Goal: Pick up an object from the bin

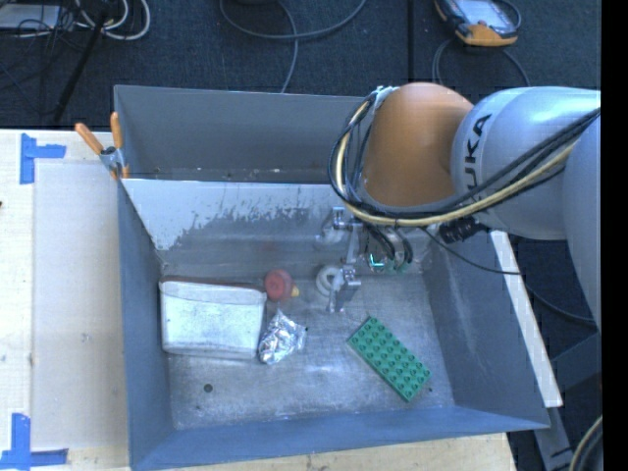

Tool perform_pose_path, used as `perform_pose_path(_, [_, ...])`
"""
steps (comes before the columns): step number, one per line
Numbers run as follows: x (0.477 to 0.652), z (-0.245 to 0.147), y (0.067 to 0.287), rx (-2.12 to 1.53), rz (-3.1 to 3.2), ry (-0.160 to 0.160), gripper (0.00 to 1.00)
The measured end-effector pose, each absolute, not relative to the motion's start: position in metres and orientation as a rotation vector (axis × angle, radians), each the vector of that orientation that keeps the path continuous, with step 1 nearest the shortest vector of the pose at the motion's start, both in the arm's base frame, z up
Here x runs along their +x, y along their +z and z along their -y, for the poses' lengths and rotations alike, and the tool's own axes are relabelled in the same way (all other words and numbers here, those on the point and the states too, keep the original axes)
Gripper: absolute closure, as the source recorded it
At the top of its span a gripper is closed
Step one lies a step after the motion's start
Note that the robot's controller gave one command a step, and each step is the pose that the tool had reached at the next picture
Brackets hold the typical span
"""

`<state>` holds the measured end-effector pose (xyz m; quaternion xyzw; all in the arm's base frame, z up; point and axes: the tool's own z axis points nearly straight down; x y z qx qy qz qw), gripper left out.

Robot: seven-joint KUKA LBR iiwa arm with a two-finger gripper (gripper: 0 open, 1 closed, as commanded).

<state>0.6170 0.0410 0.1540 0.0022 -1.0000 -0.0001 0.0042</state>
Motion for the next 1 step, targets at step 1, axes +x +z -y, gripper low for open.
perform_pose_path(1, [0.5625, -0.1104, 0.0802, 0.269, 3.166, 0.011, 0.0])
